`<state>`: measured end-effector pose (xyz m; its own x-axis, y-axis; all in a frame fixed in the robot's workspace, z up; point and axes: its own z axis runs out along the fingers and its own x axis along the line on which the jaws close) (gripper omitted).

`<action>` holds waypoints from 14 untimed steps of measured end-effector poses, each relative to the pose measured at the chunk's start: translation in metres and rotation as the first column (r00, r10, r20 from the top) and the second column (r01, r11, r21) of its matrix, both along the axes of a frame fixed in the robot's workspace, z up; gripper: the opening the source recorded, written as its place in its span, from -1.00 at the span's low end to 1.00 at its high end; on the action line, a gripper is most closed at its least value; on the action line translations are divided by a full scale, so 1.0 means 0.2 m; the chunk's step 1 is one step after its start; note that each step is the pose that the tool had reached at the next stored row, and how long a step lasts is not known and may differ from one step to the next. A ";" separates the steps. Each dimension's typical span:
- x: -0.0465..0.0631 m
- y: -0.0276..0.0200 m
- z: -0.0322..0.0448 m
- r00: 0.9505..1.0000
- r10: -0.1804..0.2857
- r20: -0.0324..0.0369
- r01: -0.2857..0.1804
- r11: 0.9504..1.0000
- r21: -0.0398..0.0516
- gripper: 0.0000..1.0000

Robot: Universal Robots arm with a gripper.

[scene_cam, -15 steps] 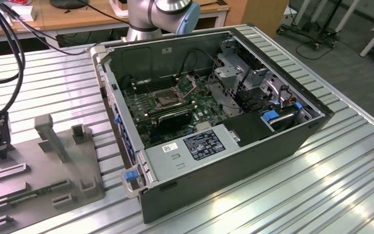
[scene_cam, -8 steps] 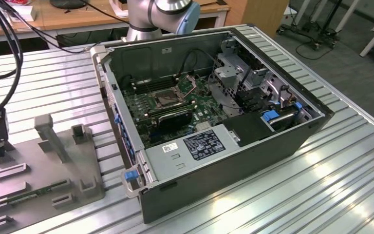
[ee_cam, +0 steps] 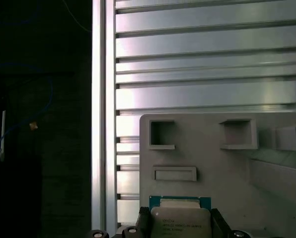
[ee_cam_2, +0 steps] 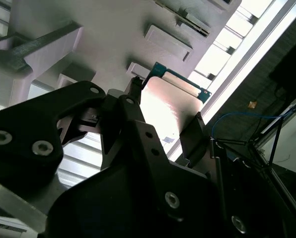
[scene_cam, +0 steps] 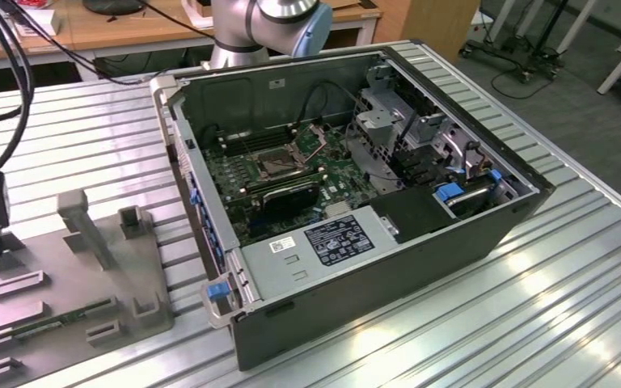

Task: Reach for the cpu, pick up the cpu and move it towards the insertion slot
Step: 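Pick up the cpu and move it towards the insertion slot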

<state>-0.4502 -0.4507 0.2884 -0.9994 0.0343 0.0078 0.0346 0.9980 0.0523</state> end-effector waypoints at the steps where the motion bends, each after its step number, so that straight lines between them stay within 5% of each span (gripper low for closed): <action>1: 0.00 0.000 0.006 1.000 0.000 0.000 0.000 1.000 0.000 0.09; 14: 0.00 0.000 0.075 1.000 0.000 0.000 0.000 1.000 0.000 0.09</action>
<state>-0.4501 -0.4507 0.3035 -0.9994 0.0342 0.0078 0.0346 0.9980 0.0523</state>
